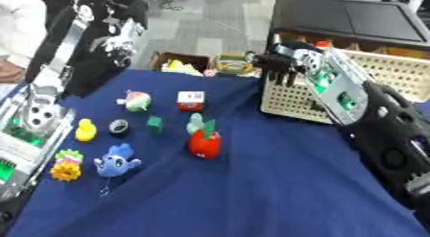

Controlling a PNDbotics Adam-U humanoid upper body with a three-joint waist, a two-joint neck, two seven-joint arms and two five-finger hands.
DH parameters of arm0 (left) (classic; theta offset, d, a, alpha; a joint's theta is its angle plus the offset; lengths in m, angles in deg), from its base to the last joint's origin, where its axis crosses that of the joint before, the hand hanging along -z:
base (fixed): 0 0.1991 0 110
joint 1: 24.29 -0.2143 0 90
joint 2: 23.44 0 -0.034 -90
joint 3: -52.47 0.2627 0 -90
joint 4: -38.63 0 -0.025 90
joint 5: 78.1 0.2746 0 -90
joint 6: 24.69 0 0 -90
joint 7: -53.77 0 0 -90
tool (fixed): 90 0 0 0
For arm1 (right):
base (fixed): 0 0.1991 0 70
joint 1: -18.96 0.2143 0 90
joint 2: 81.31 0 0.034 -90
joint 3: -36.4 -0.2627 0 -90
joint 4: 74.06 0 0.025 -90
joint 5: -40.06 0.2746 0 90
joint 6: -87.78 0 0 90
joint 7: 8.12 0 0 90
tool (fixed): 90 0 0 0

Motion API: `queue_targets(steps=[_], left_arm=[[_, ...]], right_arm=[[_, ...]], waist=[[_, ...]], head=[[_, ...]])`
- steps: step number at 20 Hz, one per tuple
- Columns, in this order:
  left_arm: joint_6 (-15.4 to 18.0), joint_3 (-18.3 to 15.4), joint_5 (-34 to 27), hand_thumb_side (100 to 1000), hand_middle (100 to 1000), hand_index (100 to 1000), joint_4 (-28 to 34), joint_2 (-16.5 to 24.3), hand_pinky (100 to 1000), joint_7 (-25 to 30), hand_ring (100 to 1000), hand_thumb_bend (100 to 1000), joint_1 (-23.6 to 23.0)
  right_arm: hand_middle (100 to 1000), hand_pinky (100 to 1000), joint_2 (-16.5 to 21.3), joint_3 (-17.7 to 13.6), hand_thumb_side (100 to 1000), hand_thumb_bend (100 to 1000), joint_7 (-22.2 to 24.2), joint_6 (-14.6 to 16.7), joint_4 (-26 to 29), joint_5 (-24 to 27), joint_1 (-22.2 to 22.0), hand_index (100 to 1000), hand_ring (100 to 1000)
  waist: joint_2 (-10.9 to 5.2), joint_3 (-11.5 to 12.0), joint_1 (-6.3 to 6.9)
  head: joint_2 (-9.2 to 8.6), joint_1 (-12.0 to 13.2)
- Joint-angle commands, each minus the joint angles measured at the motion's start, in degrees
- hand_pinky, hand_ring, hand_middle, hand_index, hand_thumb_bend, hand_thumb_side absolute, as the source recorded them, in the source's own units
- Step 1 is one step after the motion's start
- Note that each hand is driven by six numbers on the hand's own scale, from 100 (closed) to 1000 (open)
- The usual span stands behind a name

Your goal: Pick up objects from table and place into drawer.

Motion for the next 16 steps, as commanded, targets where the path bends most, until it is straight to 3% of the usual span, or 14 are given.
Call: queue_targets(steps=[1, 11, 16], left_arm=[[0.1, -0.3, 0.3, 768, 682, 884, 0.7, 0.5, 461, 0.0, 678, 100, 0.5], [0.2, -0.3, 0.4, 766, 682, 884, 0.7, 0.5, 463, 0.0, 678, 100, 0.4], [0.3, -0.4, 0.4, 766, 681, 884, 0.7, 0.6, 464, -0.1, 679, 100, 0.2]], right_arm=[[794, 524, 0.8, -0.3, 1000, 100, 0.3, 0.1, 0.4, 0.2, 1.6, 872, 695], [791, 518, 1.1, -0.1, 1000, 100, -0.4, -0.8, 2.3, -0.5, 1.5, 871, 691], [769, 496, 2.4, 0.4, 1000, 100, 1.5, -0.3, 4.5, 1.1, 1.1, 862, 667]], waist=[[-1.04, 0.1, 0.23], [-0.98, 0.0, 0.25], [-1.01, 0.0, 0.27]], head=[[-0.50, 0.2], [-0.71, 0.2], [-0.57, 0.4]])
